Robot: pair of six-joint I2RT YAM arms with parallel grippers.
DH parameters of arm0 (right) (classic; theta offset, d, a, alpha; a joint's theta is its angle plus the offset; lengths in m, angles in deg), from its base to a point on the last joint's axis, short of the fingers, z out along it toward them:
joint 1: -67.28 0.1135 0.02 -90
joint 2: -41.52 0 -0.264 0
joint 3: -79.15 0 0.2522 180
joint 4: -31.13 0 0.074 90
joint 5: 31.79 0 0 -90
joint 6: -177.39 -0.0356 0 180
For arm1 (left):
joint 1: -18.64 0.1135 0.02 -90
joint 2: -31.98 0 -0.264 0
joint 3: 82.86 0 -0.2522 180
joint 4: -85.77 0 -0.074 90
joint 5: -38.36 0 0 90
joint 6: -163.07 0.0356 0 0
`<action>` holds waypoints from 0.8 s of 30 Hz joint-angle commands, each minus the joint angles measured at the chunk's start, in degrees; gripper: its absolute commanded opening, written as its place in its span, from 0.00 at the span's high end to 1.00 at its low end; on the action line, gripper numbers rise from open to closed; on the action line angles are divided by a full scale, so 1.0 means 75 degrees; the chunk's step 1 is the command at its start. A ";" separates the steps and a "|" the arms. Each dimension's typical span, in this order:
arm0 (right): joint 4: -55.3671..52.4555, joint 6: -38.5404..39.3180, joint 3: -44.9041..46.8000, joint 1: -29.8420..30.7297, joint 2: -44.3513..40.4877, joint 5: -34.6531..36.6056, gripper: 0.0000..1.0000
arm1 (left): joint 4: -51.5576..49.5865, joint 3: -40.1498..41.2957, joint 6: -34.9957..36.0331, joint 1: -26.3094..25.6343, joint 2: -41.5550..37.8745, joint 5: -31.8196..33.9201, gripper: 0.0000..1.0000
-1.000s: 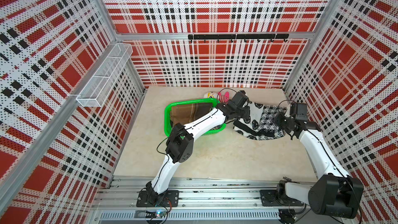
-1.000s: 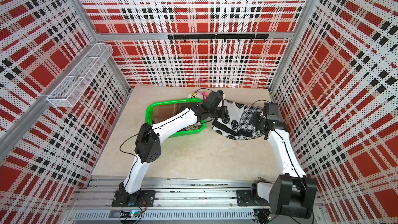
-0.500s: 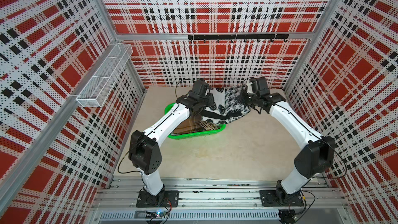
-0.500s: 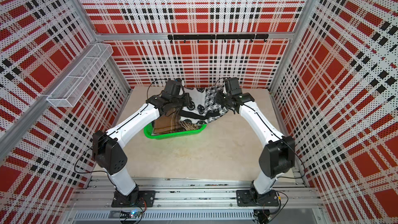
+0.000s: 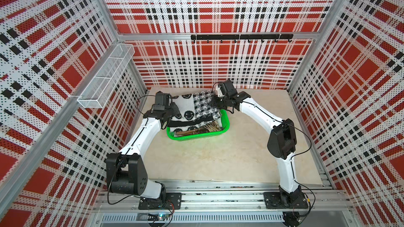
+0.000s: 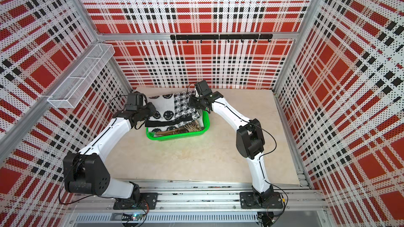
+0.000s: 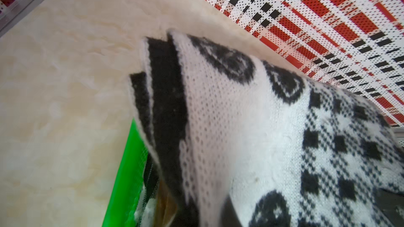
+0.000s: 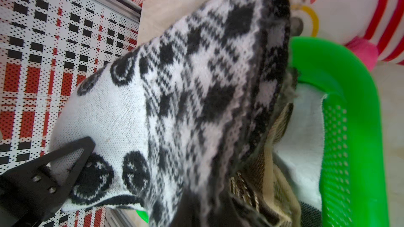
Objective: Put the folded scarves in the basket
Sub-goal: Place the scarf in the basket.
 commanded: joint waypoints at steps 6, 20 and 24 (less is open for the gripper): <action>0.0525 -0.0210 0.1201 0.0015 -0.0547 0.0390 1.00 | 0.0734 0.0192 -0.0032 -0.0027 0.0133 -0.0016 1.00; 0.0027 0.0056 0.1038 0.0009 -0.1032 0.0971 1.00 | 0.0646 0.0152 -0.0193 -0.0321 -0.0241 0.0322 1.00; 0.0109 0.0054 0.1181 0.0012 -0.0818 0.0851 1.00 | 0.0635 0.0379 -0.0262 -0.0321 -0.0189 0.0421 1.00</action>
